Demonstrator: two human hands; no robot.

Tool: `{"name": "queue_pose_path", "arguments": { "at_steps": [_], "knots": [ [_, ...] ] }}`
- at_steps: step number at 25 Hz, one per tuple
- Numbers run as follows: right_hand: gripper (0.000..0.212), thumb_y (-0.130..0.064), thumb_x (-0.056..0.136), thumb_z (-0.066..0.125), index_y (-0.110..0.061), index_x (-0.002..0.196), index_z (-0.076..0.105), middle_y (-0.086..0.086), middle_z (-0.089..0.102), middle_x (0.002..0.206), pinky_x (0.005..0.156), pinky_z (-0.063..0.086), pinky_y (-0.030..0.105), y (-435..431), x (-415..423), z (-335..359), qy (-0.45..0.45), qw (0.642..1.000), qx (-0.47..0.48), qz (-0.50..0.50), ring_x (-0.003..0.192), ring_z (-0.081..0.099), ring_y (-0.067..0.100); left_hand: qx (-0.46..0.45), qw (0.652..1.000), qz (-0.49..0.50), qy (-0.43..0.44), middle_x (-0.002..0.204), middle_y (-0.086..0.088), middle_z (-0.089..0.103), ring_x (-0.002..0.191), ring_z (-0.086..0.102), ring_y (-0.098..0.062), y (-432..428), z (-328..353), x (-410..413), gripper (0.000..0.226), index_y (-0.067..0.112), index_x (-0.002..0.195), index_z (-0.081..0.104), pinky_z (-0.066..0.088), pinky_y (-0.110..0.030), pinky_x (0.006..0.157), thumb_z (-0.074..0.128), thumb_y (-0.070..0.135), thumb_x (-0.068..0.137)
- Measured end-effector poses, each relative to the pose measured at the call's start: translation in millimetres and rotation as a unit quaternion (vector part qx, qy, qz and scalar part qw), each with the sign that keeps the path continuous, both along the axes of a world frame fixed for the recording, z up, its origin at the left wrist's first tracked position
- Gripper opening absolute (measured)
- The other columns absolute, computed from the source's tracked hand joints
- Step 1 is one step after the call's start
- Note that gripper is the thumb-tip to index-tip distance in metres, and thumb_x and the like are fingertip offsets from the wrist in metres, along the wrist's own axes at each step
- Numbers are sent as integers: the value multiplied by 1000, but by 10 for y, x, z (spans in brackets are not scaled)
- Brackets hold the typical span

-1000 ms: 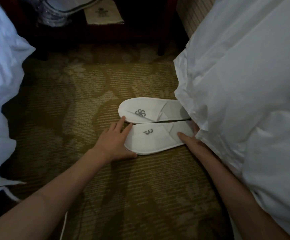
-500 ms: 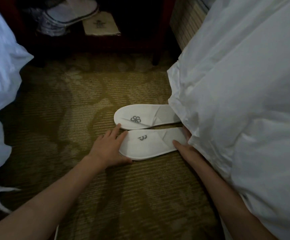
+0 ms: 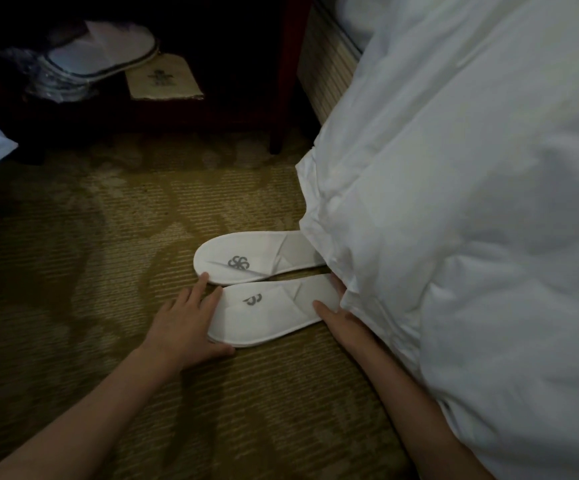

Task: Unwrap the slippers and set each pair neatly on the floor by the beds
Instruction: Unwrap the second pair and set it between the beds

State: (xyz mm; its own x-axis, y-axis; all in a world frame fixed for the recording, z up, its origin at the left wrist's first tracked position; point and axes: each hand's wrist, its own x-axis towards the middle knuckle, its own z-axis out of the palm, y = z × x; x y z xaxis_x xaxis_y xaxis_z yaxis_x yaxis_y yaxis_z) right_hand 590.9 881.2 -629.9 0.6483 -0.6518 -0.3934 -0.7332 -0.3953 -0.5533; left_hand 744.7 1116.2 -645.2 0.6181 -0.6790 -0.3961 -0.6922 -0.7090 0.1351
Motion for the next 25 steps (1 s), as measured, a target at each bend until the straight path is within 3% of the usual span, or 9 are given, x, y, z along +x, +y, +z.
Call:
{"name": "queue_pose_path", "arguments": {
  "at_steps": [10, 14, 19, 25],
  "knots": [
    [88, -53, 91, 57, -18, 158, 13, 8, 2, 167, 122, -2, 34, -6, -16, -183, 26, 999, -48, -7, 153, 2, 26, 0, 1000, -10, -12, 162, -6, -18, 147, 10, -27, -90, 24, -84, 115, 29, 153, 2, 23, -43, 116, 55, 81, 65],
    [88, -43, 90, 64, -6, 155, 18, 15, 13, 165, 122, 2, 34, 2, -71, -196, 4, 999, -54, -2, 153, 10, 29, 5, 1000, -8, 3, 162, -9, -14, 147, 11, -30, -77, 179, -122, 114, 27, 154, 5, 21, -46, 117, 58, 77, 66],
    [86, -30, 89, 69, -10, 156, 19, 12, 17, 164, 124, 10, 41, 97, -146, -148, -28, 999, -19, 24, 152, 14, 28, 1, 1000, -3, -10, 162, -12, -12, 147, 14, -33, 63, 363, -180, 114, 24, 154, 5, 24, -48, 115, 60, 76, 68],
    [80, -31, 89, 69, -17, 155, 26, 11, 18, 164, 123, 11, 36, 165, -190, -10, 12, 999, -1, 50, 151, 15, 26, -1, 1000, 6, 0, 162, -10, -15, 147, 12, -32, 193, 393, -266, 113, 24, 154, 4, 23, -47, 116, 59, 76, 70]
  ]
}}
